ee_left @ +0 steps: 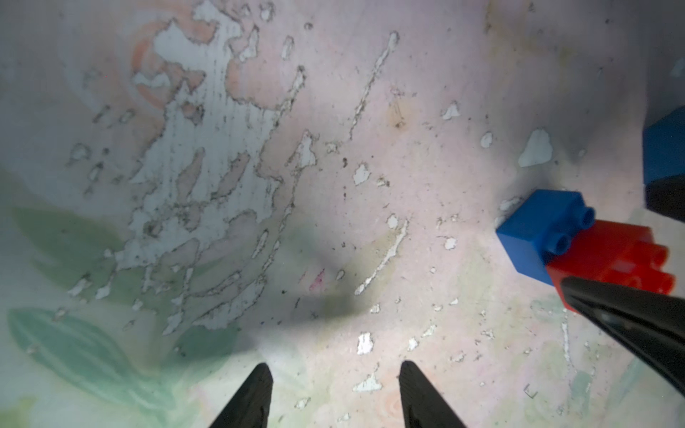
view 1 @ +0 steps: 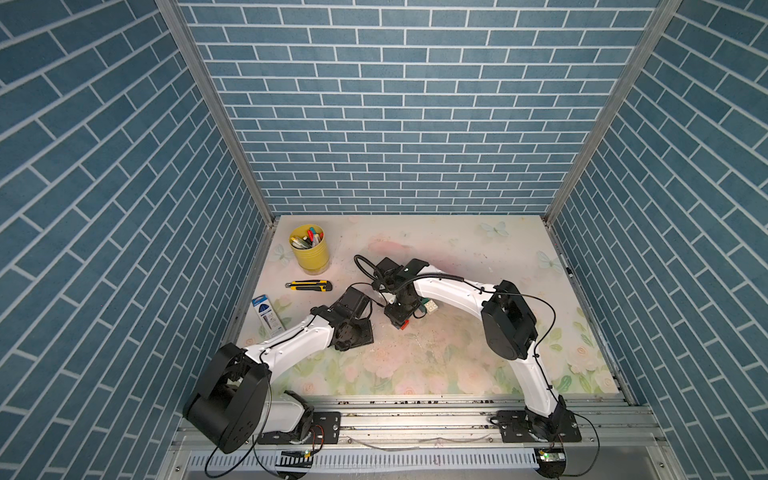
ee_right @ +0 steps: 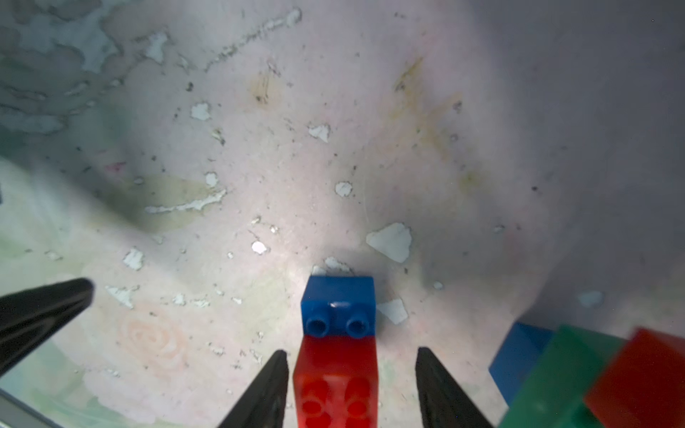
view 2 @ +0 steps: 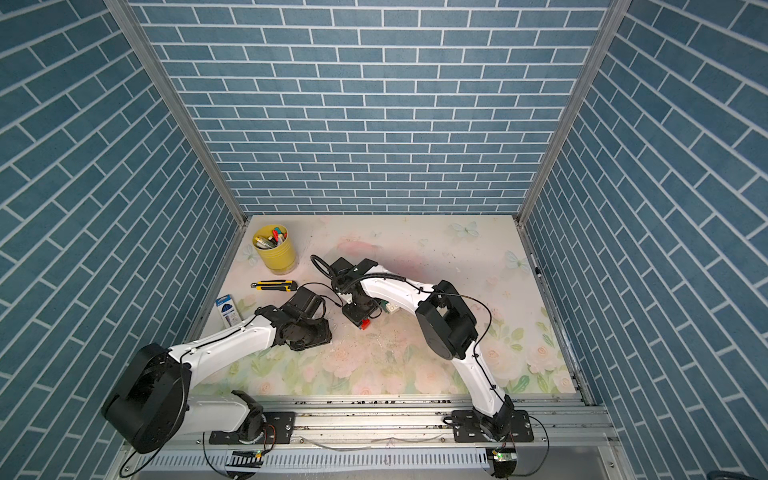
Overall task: Assemble the letter y with lego
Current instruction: Place the lego brick at the center of the board.
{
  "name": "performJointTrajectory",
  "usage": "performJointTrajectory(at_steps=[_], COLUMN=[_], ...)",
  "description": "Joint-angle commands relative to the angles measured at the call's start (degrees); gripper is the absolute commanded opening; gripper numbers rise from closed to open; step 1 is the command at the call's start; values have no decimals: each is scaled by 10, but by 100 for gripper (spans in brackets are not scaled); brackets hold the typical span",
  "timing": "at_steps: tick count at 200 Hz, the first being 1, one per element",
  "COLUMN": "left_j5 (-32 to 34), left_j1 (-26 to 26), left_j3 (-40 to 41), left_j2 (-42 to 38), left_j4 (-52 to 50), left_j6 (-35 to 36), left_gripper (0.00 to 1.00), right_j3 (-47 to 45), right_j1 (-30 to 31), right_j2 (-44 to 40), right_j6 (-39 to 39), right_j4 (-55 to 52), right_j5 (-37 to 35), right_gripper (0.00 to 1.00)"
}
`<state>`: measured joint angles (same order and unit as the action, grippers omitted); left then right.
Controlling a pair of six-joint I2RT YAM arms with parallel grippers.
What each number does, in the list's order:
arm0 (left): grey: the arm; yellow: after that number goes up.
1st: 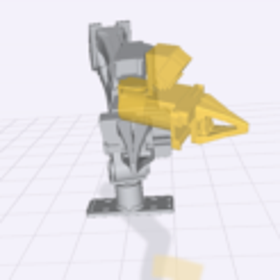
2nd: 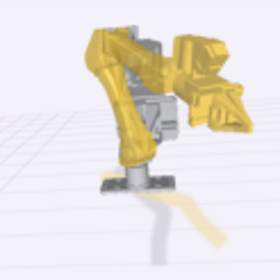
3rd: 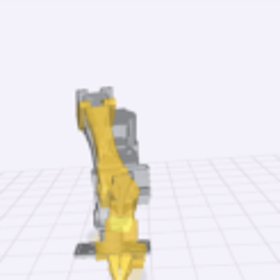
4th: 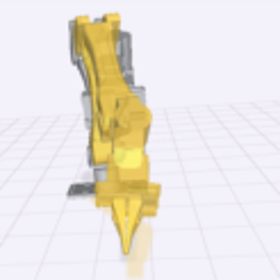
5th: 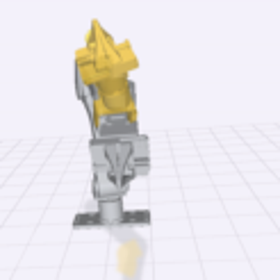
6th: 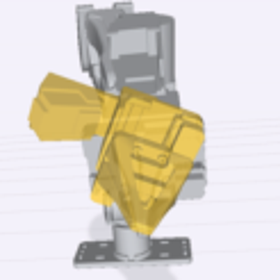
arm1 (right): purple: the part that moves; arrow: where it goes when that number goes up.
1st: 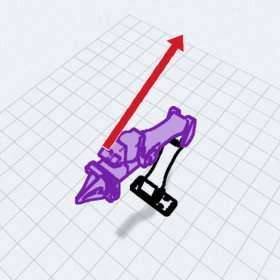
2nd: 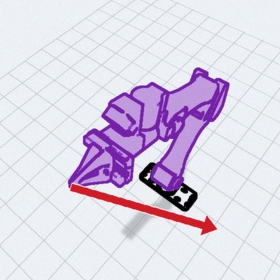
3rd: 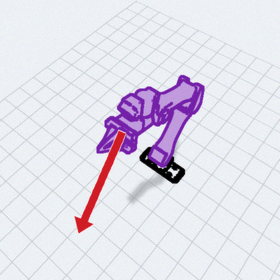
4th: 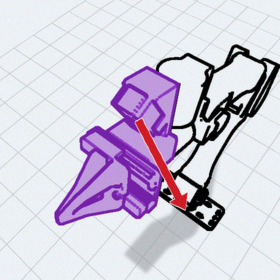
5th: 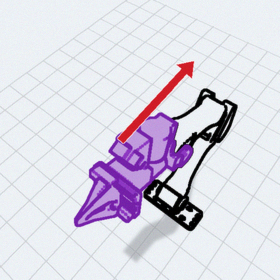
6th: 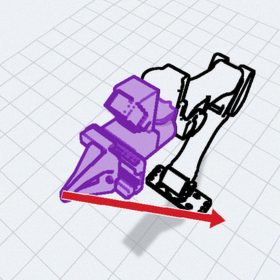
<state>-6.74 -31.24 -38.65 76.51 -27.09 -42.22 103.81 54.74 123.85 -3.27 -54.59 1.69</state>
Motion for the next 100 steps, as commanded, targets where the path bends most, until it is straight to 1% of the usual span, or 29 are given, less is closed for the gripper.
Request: performJointTrajectory(at_steps=[1,46,74,100], left_j5=[-11,-52,-89,-126], left_j1=[3,4,10,21], left_j3=[0,11,29,55], left_j2=[-2,4,23,48], left_j4=[20,94,175,265], left_j6=[7,13,2,-18], left_gripper=[58,56,55,56], right_j3=[-18,-99,-154,-196], right_j1=[-7,-35,-57,-76], right_j2=[-66,-148,-194,-223], right_j6=[-21,-68,-95,-115], right_j4=[2,43,67,86], right_j5=[-21,-31,-47,-54], right_gripper=[56,54,53,53])
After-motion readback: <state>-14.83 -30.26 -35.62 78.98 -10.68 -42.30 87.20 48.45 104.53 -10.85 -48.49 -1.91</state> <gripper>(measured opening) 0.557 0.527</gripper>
